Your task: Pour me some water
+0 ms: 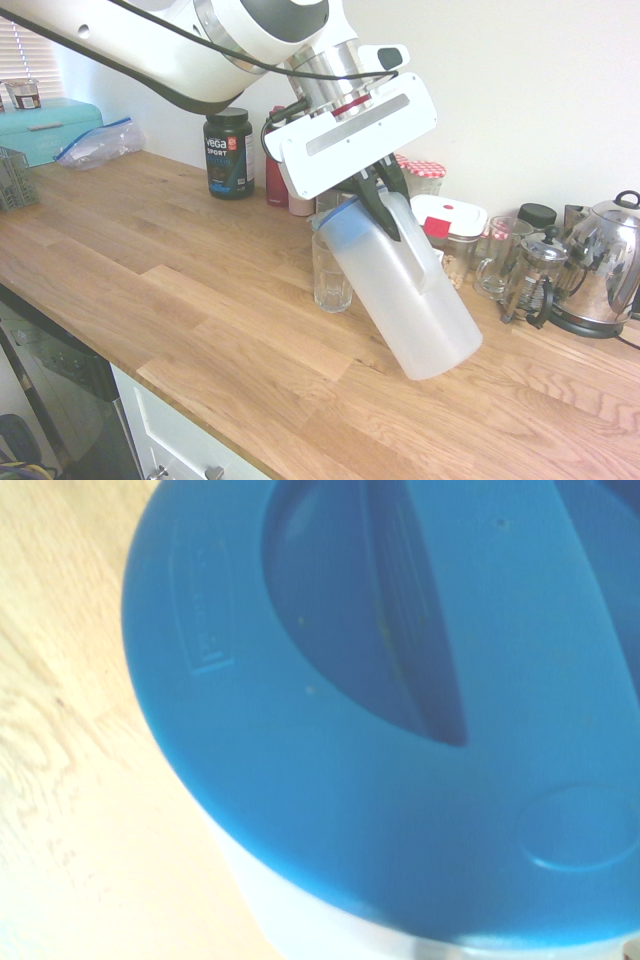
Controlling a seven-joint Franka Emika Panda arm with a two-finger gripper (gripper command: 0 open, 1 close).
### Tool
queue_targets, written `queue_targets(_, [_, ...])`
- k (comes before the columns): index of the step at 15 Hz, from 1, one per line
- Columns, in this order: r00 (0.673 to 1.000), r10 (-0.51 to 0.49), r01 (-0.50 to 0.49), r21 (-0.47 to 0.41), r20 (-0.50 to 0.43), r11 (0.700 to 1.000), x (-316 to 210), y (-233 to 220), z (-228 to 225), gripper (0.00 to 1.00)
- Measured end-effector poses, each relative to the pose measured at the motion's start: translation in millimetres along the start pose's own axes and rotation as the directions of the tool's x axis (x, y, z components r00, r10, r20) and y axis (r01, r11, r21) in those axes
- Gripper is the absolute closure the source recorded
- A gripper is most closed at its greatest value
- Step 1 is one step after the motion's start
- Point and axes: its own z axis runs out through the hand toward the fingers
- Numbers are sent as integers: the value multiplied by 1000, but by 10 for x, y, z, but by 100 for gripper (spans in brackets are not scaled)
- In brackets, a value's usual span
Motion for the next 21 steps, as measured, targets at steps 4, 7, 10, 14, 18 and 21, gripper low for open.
queue_targets(4, [998, 51, -50, 30, -26, 998, -28, 107, -88, 100])
queue_targets(7, [983, 158, -144, 142, -93, 979, -260, 454, -329, 100])
queue_targets(10, [955, 266, -224, 265, -132, 938, -636, 869, -545, 100])
queue_targets(14, [873, 465, -369, 425, -146, 827, -1257, 1614, -589, 100])
queue_targets(18, [753, 649, -481, 581, -110, 657, -1780, 2135, -622, 100])
queue_targets(21, [680, 732, -538, 653, -37, 532, -1943, 2065, -473, 100])
